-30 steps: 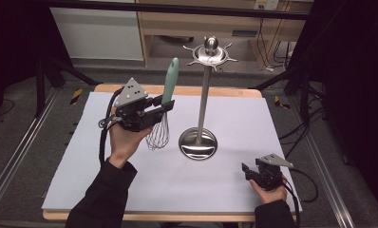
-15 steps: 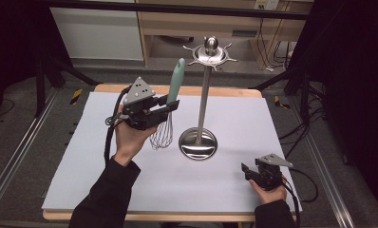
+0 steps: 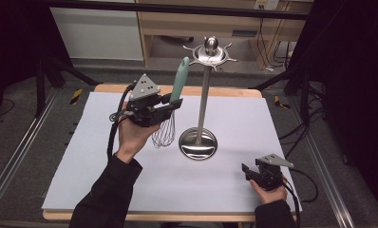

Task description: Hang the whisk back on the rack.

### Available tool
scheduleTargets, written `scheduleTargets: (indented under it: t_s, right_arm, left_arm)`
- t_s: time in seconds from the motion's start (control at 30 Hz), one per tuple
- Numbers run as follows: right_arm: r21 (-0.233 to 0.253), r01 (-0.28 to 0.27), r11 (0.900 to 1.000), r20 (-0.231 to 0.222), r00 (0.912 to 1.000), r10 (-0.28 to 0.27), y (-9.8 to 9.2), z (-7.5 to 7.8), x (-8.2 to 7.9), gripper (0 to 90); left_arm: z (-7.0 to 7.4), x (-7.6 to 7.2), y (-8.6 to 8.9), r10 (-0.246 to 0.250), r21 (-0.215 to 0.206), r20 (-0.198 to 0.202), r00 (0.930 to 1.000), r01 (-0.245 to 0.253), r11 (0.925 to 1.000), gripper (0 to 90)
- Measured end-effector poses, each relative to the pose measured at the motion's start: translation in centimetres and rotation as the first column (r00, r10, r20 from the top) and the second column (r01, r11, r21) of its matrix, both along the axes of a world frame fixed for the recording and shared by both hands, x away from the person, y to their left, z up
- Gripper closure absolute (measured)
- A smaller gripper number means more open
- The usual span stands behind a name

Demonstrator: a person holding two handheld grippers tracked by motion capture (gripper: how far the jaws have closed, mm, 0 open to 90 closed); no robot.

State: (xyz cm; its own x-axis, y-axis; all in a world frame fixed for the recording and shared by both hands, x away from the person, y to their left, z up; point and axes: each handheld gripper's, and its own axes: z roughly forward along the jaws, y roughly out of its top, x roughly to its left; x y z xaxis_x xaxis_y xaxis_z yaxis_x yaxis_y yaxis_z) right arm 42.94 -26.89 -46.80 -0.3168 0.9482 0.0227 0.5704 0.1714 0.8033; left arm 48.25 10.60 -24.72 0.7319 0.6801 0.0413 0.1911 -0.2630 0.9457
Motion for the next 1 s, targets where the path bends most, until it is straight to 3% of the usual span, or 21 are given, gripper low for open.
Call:
scheduleTargets:
  t_s: [0.37, 1.0]
  right_arm:
    - [0.001, 0.0, 1.0, 0.005, 1.0, 0.0, 0.0, 0.1, -0.1, 40.5]
    - [0.004, -0.002, 1.0, 0.003, 1.0, 0.002, 0.0, 0.1, -0.1, 40.6]
  left_arm:
    - [-0.1, 0.7, -1.0, 0.004, 0.021, -0.013, 0.9999, -0.004, 0.9998, 68.4]
    - [-0.6, 1.5, -2.2, 0.011, 0.01, -0.017, 0.9998, -0.011, 0.9999, 68.3]
